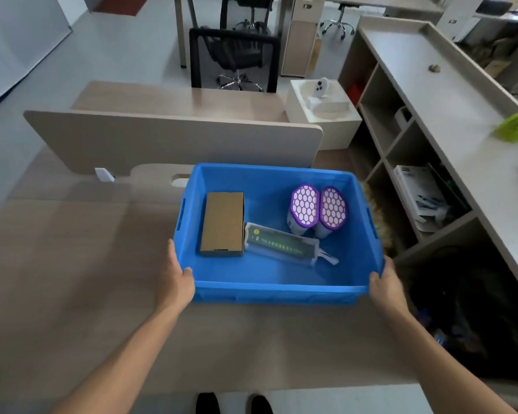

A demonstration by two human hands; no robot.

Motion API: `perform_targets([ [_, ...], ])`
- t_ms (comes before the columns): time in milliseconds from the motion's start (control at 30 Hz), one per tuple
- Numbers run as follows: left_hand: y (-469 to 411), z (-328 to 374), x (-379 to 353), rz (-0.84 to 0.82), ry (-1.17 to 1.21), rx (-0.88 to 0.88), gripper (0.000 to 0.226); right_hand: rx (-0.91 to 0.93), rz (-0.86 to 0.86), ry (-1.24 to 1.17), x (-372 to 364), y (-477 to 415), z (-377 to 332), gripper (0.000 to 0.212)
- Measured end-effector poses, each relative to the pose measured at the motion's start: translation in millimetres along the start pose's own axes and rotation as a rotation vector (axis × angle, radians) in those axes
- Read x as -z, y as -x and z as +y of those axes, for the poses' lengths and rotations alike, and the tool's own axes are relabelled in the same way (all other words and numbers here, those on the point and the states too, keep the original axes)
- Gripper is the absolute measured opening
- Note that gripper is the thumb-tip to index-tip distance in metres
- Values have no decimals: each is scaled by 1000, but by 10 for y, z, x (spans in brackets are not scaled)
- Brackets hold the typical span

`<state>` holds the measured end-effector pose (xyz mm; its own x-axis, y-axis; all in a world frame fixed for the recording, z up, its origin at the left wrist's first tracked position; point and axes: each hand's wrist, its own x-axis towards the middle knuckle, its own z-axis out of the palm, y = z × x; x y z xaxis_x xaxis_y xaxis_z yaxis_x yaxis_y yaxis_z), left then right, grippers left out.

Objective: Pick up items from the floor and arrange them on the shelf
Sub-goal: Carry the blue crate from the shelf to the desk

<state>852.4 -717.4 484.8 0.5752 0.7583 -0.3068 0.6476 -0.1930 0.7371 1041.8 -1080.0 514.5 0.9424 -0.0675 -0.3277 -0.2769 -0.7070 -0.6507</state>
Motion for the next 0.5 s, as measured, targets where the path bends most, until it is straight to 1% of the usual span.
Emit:
perform_targets([
  [67, -27, 37, -38, 35, -32, 21, 78, -22, 4, -1, -28, -46, -17, 53],
  [133, -43, 43, -71, 59, -60, 25, 82, -29, 8, 18, -38, -122, -7, 49],
  [233, -97, 61, -111, 64, -82, 30, 81, 34, 34, 120, -45, -292, 75, 41],
  [300, -167, 89, -120, 67, -103, 20, 82, 52, 42, 159, -51, -364, 58, 43],
  [400, -277, 125, -131, 52, -70, 20, 81, -8, -13, 71, -46, -375, -60, 47],
  [500, -321, 146, -142, 57, -62, 19, 81, -4, -14, 40, -51, -401, -92, 47],
])
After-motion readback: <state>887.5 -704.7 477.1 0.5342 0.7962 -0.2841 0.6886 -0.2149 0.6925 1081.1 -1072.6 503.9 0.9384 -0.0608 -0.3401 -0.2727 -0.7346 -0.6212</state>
